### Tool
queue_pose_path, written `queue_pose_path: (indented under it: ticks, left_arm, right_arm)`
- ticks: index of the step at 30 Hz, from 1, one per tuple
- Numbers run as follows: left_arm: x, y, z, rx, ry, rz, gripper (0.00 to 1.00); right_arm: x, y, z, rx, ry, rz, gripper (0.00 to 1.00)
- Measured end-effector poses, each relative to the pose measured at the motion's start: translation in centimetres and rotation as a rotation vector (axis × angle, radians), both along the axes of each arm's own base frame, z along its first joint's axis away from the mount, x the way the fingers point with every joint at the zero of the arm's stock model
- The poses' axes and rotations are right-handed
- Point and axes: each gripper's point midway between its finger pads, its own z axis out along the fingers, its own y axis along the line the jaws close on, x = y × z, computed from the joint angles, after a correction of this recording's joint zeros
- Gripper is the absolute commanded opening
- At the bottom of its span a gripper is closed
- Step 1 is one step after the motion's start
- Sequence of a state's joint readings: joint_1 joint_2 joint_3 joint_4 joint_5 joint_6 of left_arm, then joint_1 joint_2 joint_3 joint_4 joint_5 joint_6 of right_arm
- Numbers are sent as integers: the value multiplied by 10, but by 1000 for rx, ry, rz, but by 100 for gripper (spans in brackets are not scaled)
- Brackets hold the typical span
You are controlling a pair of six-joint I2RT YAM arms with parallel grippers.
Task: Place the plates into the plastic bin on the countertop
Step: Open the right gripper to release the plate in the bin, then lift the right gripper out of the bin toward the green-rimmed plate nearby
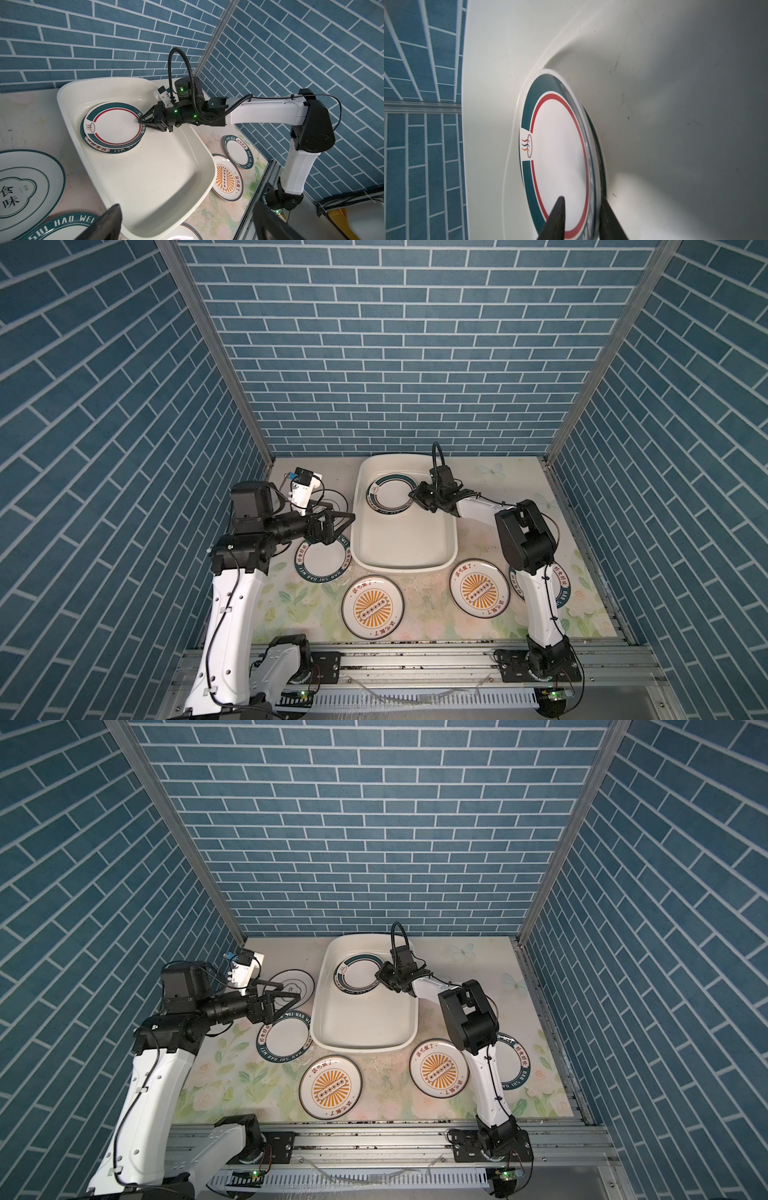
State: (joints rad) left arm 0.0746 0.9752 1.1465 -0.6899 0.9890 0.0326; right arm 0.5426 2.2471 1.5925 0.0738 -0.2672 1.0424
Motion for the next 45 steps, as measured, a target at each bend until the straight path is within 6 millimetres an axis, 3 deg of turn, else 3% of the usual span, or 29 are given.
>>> queue_pose_path:
  ticks: [32, 36, 39, 45]
  left_arm:
    - [0, 1, 0, -2, -1, 1, 100]
    - [0, 3, 1, 1, -6, 11, 100]
    - [0, 4, 2, 7, -11, 22, 100]
    - [6, 11, -1, 34, -14, 65, 100]
  right_arm:
    - [-8, -4, -7, -56, 31, 32, 33]
    - [-7, -5, 8, -72, 4, 45, 33]
    - [-8, -6, 34, -77, -36, 59, 33]
    - [-15, -14, 113, -80, -181, 92, 33]
